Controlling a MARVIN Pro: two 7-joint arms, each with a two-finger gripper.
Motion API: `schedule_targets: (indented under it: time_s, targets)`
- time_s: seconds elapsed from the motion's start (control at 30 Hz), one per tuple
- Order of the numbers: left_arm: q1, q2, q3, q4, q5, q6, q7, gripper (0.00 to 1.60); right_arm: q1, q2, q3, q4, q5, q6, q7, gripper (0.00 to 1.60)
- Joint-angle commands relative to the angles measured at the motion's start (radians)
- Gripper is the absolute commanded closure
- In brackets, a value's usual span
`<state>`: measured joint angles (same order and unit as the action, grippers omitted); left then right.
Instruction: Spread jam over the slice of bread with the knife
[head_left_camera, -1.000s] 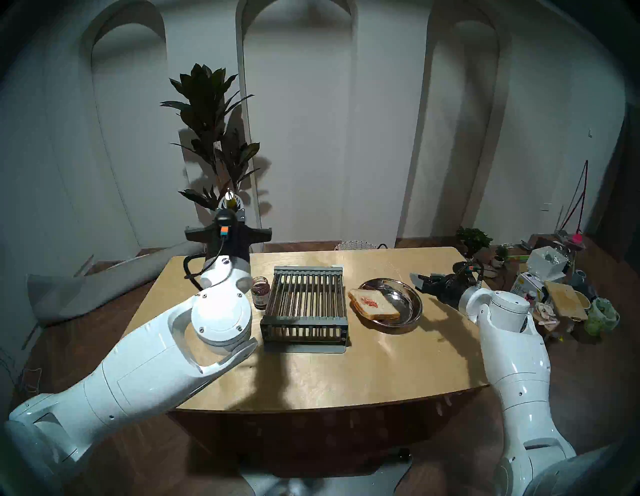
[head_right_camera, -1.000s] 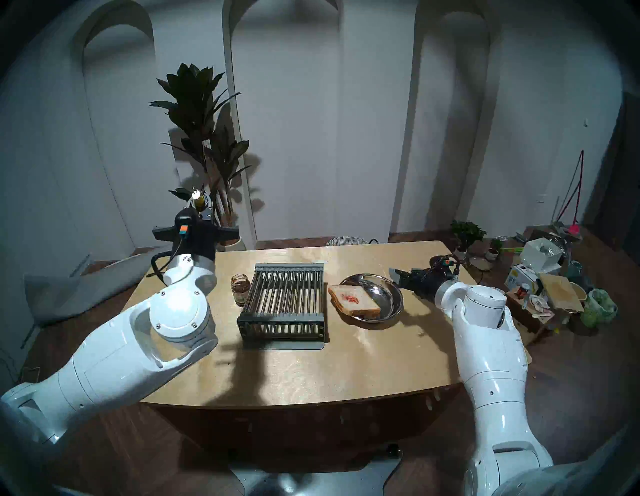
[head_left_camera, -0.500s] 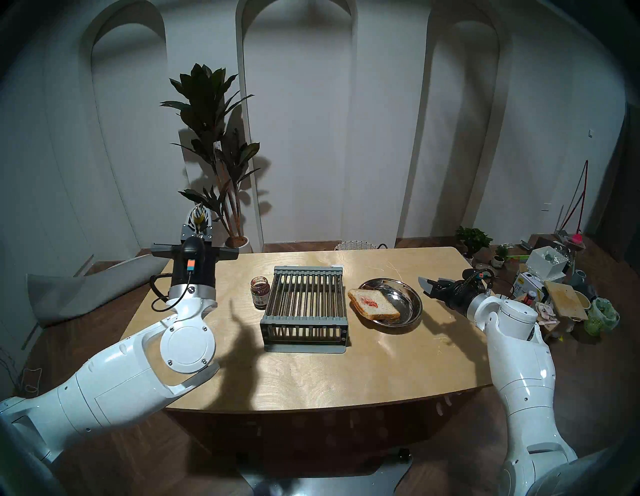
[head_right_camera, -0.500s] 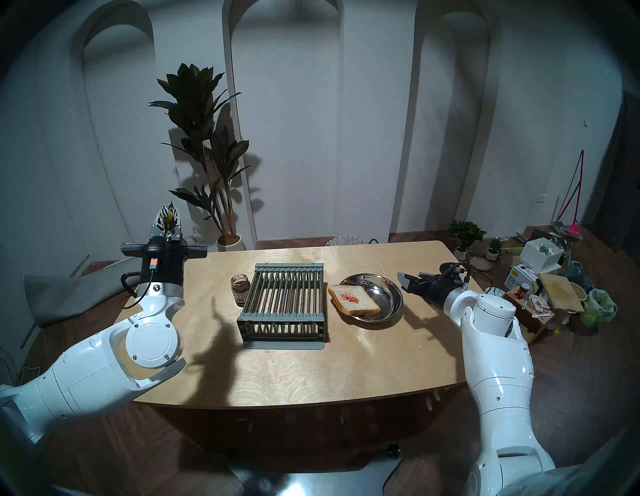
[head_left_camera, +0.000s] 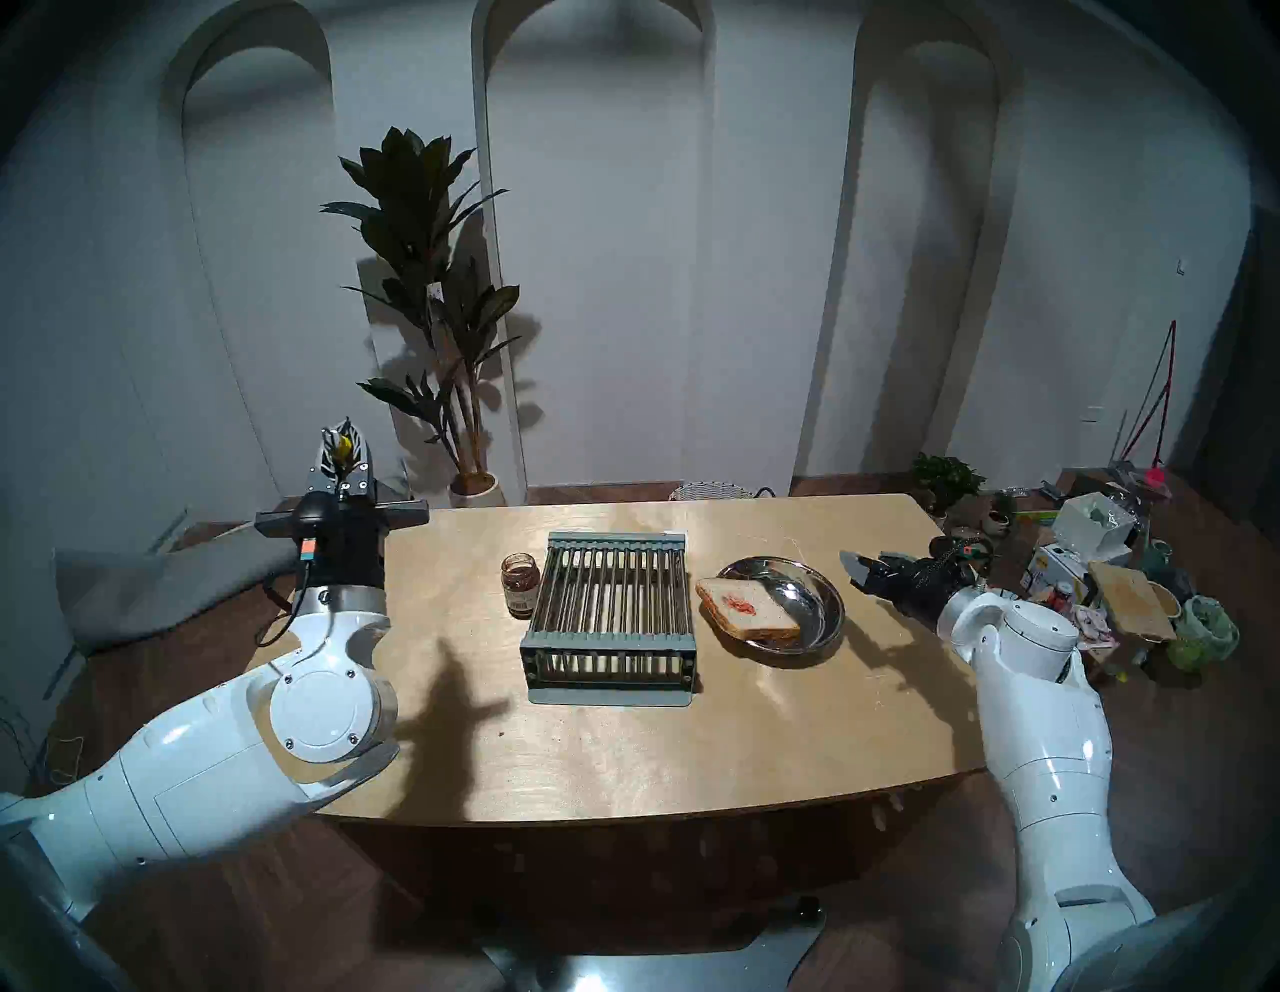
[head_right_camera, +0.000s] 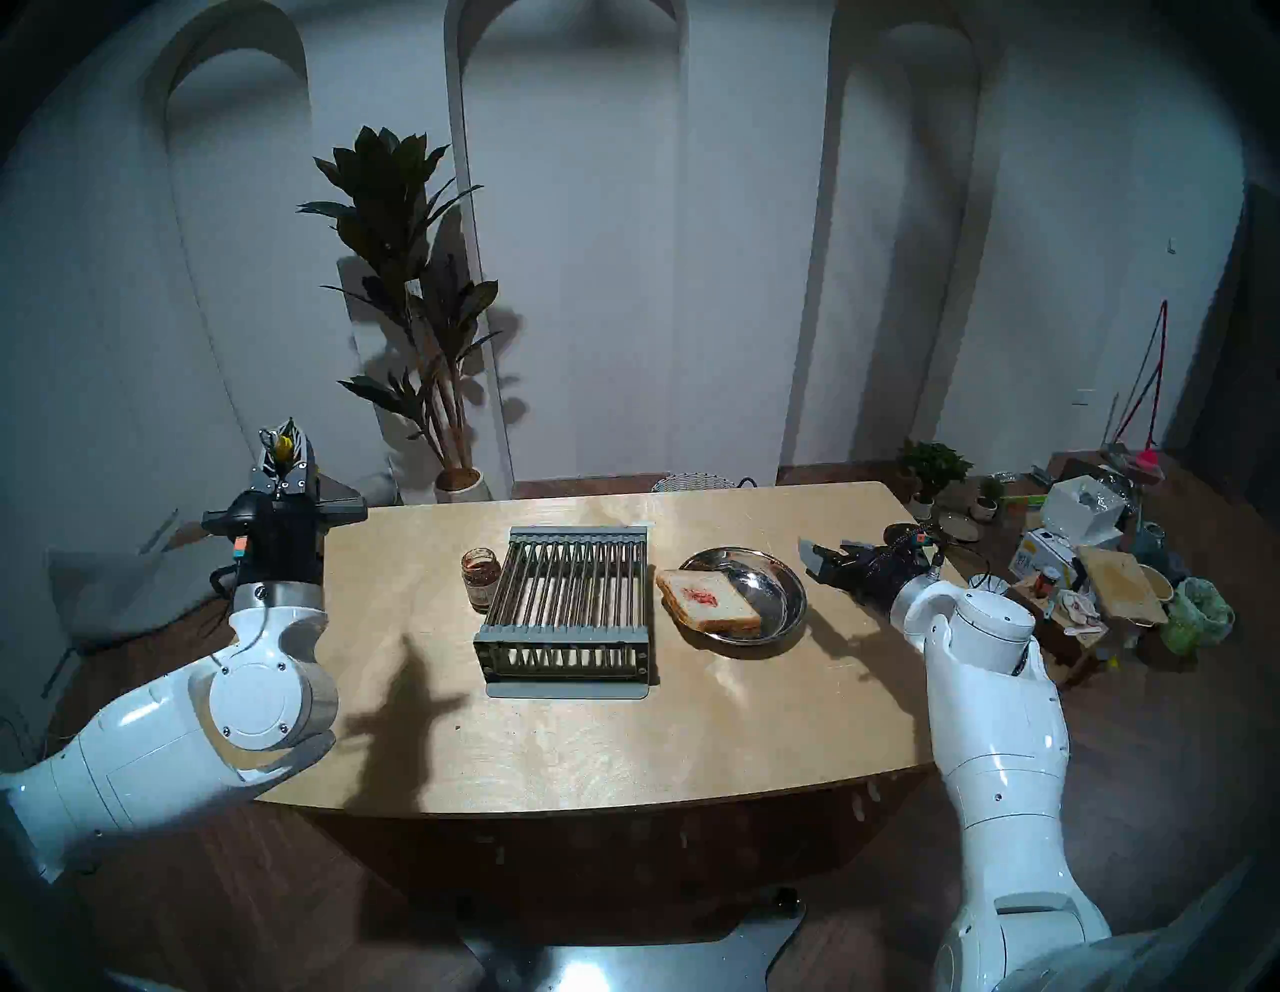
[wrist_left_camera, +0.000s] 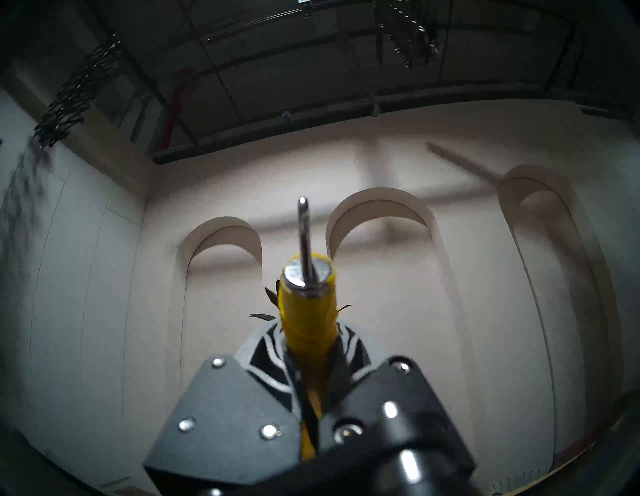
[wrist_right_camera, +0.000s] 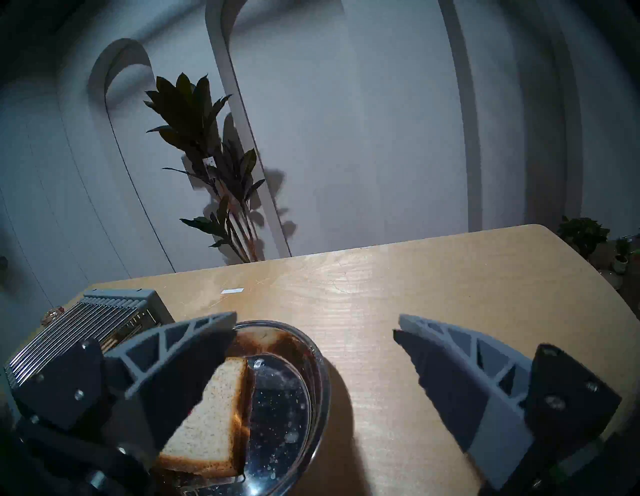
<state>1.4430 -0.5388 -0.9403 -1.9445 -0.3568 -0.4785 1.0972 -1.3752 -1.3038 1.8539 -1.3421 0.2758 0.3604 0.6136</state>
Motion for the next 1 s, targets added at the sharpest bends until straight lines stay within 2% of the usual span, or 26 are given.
schedule_targets:
  time_s: [0.0, 0.1, 0.23, 0.43, 0.5, 0.57, 0.6, 0.63, 0.73, 0.97]
  targets:
    - [0.024, 0.017, -0.060, -0.005, -0.090, -0.125, 0.009, 1.60, 0.017, -0.003, -0.010, -0.012, -0.008, -0.026, -0.002, 0.00]
    - [0.040, 0.027, -0.071, -0.021, -0.122, -0.169, -0.005, 1.60, 0.017, -0.002, -0.014, -0.011, -0.010, -0.033, -0.003, 0.00]
    - [0.065, 0.053, -0.068, -0.070, -0.121, -0.245, -0.058, 1.60, 0.016, -0.002, -0.022, -0.011, -0.016, -0.049, -0.005, 0.00]
    - [0.104, 0.094, -0.027, -0.132, -0.067, -0.345, -0.169, 1.60, 0.012, -0.010, -0.030, -0.010, -0.029, -0.080, -0.011, 0.00]
    - [0.110, 0.114, -0.009, -0.130, -0.032, -0.392, -0.218, 1.60, 0.011, -0.013, -0.031, -0.008, -0.034, -0.092, -0.016, 0.00]
    - [0.102, 0.127, 0.017, -0.124, 0.011, -0.407, -0.244, 1.60, 0.012, -0.017, -0.032, -0.007, -0.039, -0.102, -0.024, 0.00]
    - [0.102, 0.123, 0.019, -0.120, 0.039, -0.369, -0.265, 1.60, 0.013, -0.021, -0.031, -0.008, -0.042, -0.105, -0.032, 0.00]
    - [0.096, 0.115, 0.027, -0.121, 0.047, -0.363, -0.272, 1.60, 0.015, -0.022, -0.031, -0.009, -0.044, -0.105, -0.037, 0.00]
    - [0.081, 0.075, 0.040, -0.112, 0.120, -0.262, -0.269, 1.60, 0.021, -0.024, -0.029, -0.009, -0.045, -0.107, -0.044, 0.00]
    - [0.034, -0.029, 0.074, -0.092, 0.218, -0.130, -0.238, 1.60, 0.035, -0.024, -0.026, 0.005, -0.048, -0.114, -0.052, 0.00]
